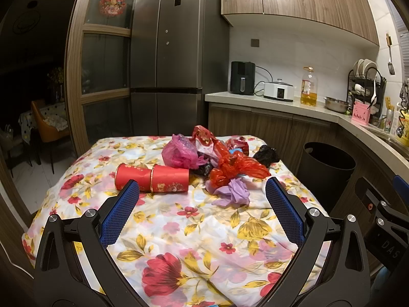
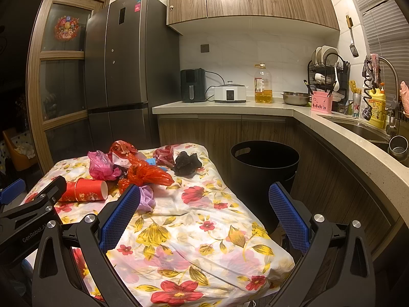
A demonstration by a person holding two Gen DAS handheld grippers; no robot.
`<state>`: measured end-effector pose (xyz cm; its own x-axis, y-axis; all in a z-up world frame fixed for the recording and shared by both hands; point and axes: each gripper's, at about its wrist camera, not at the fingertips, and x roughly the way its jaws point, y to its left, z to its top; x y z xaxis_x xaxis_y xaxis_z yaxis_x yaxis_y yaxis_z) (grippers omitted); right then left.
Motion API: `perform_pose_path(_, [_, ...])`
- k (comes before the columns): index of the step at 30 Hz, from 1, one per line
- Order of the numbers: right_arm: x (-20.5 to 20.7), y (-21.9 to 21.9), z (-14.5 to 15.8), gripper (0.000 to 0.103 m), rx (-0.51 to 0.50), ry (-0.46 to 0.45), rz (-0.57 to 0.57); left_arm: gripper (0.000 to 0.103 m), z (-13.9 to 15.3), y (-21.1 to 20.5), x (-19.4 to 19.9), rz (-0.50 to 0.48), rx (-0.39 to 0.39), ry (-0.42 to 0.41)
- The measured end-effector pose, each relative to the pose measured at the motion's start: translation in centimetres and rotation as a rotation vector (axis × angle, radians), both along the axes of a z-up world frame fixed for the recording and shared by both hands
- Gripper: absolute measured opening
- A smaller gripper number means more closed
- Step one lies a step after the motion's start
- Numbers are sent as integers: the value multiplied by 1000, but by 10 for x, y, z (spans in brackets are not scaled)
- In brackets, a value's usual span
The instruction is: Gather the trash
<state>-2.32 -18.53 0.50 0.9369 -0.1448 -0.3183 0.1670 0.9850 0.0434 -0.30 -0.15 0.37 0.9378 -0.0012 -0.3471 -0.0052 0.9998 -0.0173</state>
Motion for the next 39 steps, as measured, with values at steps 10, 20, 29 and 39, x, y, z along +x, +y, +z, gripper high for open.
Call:
perform_pose_path(10, [0, 0, 0, 98, 0, 0, 0, 97, 1, 0, -1, 0, -1, -1])
perform_pose_path(20, [-1, 0, 1, 98, 0, 0, 1, 97, 1, -2, -1, -1, -3, -1])
perform_pose_path(29, [-1, -1, 1, 98, 0, -3, -1, 97, 1, -2, -1, -2, -4, -2])
perform_pose_path(39, [0, 0, -1, 98, 0, -3, 0, 97, 1, -3, -2, -1, -5, -2])
